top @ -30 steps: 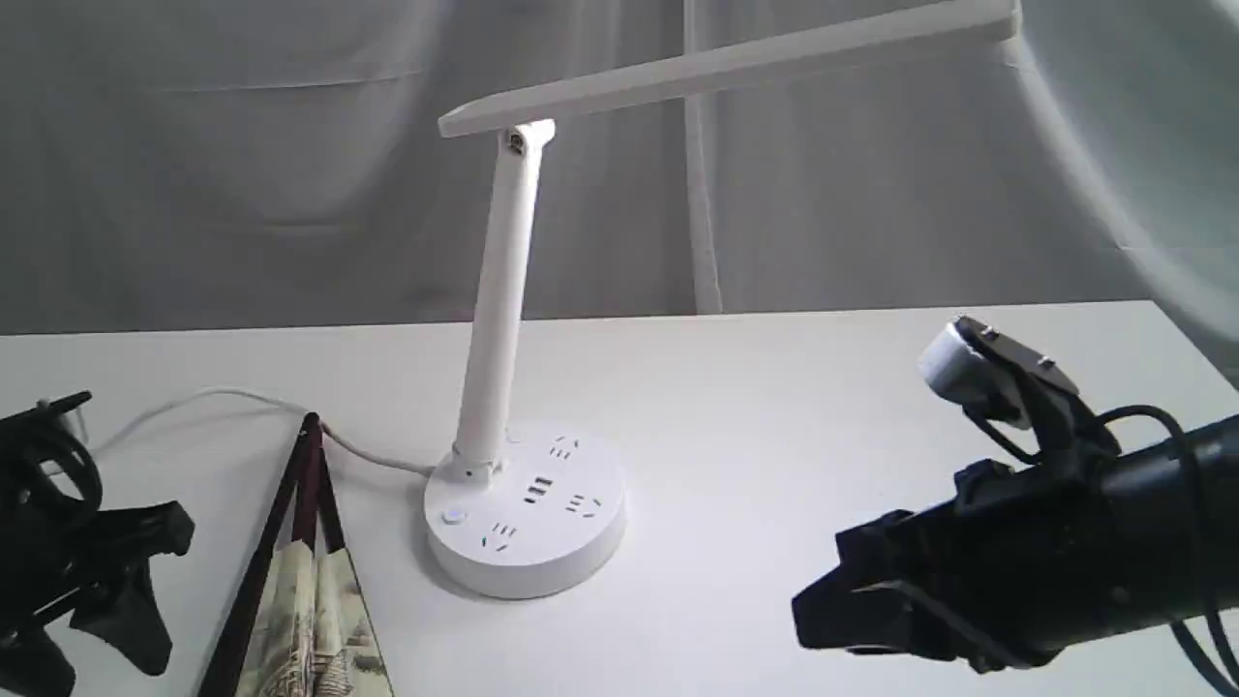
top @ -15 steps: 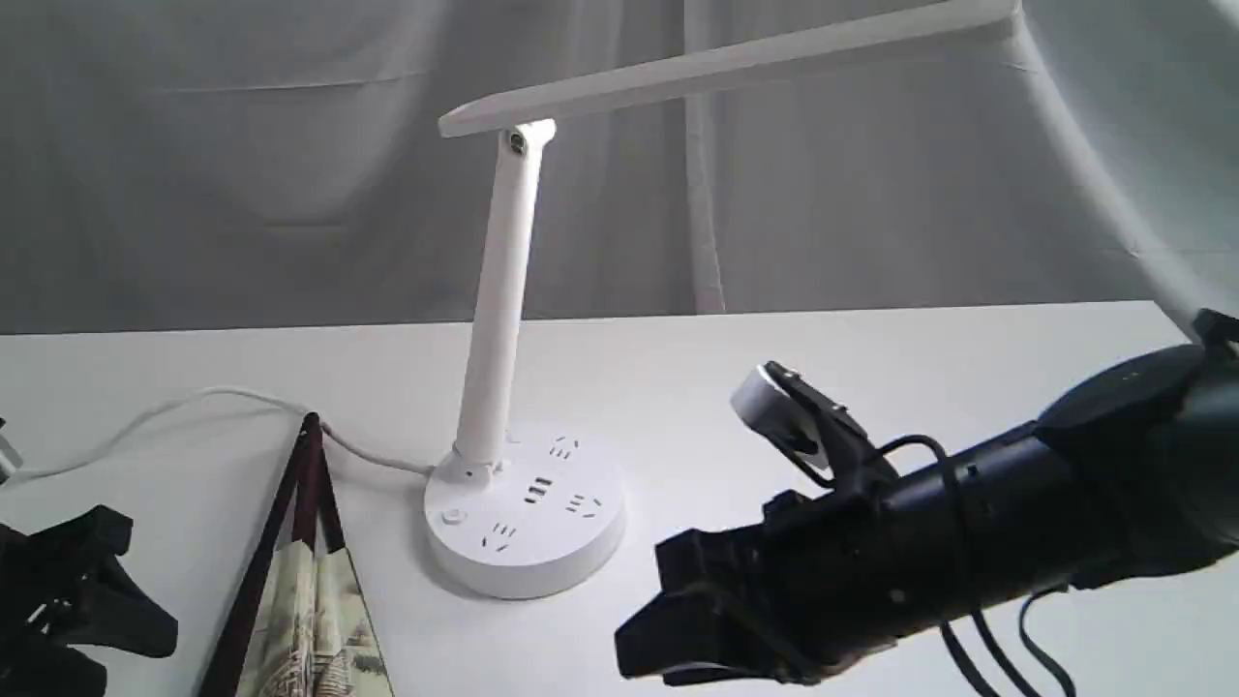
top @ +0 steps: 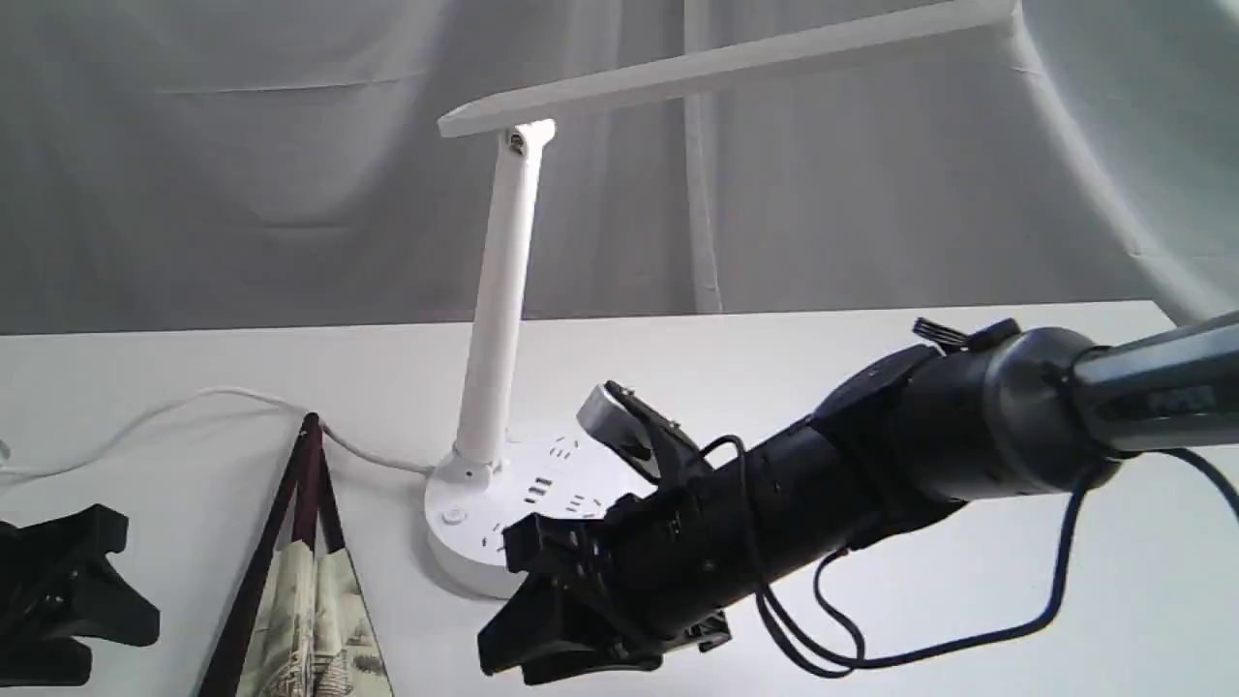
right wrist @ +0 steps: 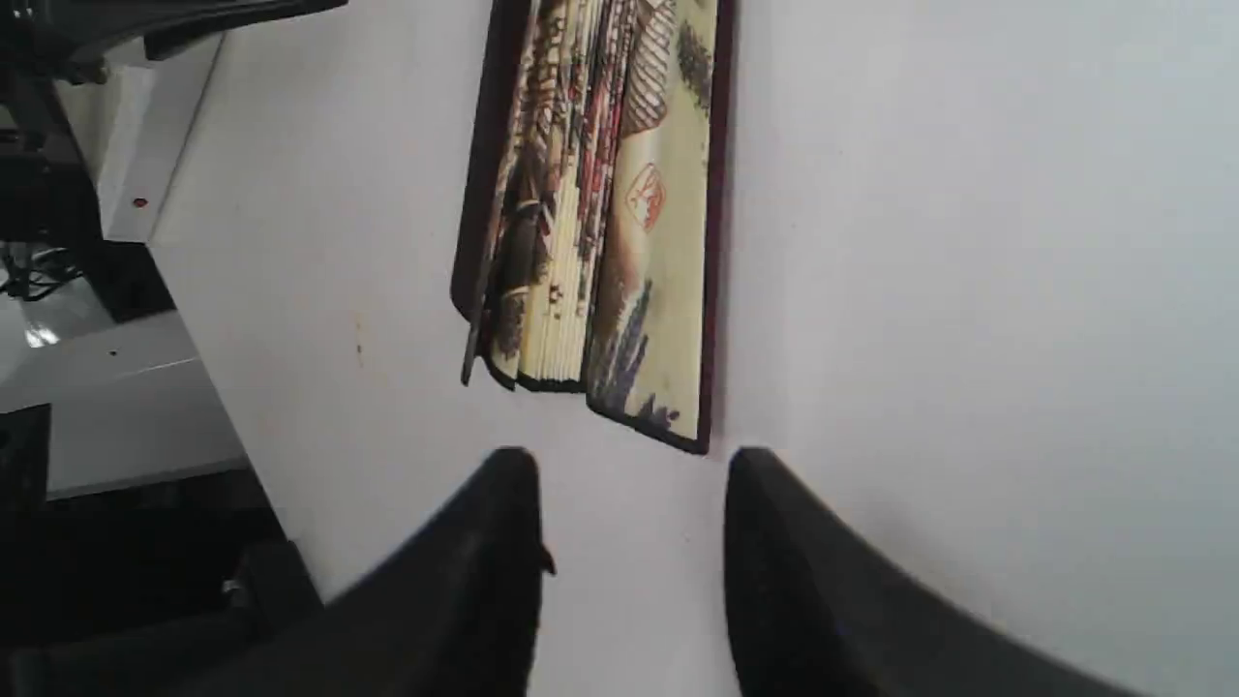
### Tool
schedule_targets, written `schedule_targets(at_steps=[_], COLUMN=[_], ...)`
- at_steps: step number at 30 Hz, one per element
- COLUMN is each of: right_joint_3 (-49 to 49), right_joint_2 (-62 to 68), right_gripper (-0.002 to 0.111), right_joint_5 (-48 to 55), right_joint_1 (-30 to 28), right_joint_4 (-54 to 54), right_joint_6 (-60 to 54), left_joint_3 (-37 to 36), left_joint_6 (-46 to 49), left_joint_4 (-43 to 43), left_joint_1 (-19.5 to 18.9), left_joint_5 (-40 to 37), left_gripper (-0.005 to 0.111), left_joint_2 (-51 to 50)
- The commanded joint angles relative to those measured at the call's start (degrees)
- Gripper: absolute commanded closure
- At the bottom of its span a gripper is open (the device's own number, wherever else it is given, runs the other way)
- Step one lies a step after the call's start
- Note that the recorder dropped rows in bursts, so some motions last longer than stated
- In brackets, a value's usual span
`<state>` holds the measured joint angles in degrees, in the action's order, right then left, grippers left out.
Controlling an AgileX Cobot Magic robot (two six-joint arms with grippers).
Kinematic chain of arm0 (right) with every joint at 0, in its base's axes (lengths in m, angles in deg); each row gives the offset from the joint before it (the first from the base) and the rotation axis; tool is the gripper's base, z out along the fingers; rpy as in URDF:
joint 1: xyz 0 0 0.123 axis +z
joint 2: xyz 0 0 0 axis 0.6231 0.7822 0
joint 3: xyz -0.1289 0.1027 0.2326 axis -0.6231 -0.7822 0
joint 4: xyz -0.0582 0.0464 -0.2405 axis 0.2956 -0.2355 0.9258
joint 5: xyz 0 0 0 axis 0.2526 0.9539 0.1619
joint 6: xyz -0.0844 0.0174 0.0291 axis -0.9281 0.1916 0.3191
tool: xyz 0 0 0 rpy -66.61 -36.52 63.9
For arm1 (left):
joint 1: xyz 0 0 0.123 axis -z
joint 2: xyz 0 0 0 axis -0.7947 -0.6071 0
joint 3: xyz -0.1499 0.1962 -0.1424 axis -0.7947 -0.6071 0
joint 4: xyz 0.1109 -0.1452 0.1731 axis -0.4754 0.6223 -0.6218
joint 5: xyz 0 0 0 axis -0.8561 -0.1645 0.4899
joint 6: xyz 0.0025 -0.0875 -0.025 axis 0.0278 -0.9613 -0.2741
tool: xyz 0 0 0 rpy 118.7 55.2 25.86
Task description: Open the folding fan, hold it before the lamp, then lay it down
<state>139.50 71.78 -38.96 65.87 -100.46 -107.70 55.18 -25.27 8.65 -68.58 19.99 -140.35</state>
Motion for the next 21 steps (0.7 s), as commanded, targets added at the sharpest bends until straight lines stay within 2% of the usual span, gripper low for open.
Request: schedule_targets(at_steps=[1, 6, 13, 19, 21], right_joint_3=[3.3, 5.4, 5.6, 5.6, 5.6], right_joint_2=[2.8, 5.5, 5.8, 6.2, 6.3], right_gripper=[0.072, 0.065, 0.065, 0.065, 0.065], right_joint_5=[2.1, 2.0, -4.4, -7.5, -7.1], right_joint_1=[0.2, 2.0, 5.9, 6.9, 6.9], right_joint_4=[-0.6, -0.8, -0.8, -0.7, -0.2], right_joint_6=[2.4, 2.5, 3.5, 4.4, 4.4], left_joint_3=[-0.3, -0.3, -0.3, -0.3, -0.3], left_joint_6=[-0.5, -0.2, -1.9, 4.4, 4.8], left_joint_4=[-0.2, -0.7, -4.9, -1.1, 0.3], left_joint_1=[0.0, 1.5, 5.6, 9.5, 9.6], left_joint_5=[0.5, 0.9, 4.8, 5.1, 6.3], left_gripper=[0.058, 0.058, 0.058, 0.053, 0.050], left_joint_2=[0.6, 0.6, 0.6, 0.5, 0.5])
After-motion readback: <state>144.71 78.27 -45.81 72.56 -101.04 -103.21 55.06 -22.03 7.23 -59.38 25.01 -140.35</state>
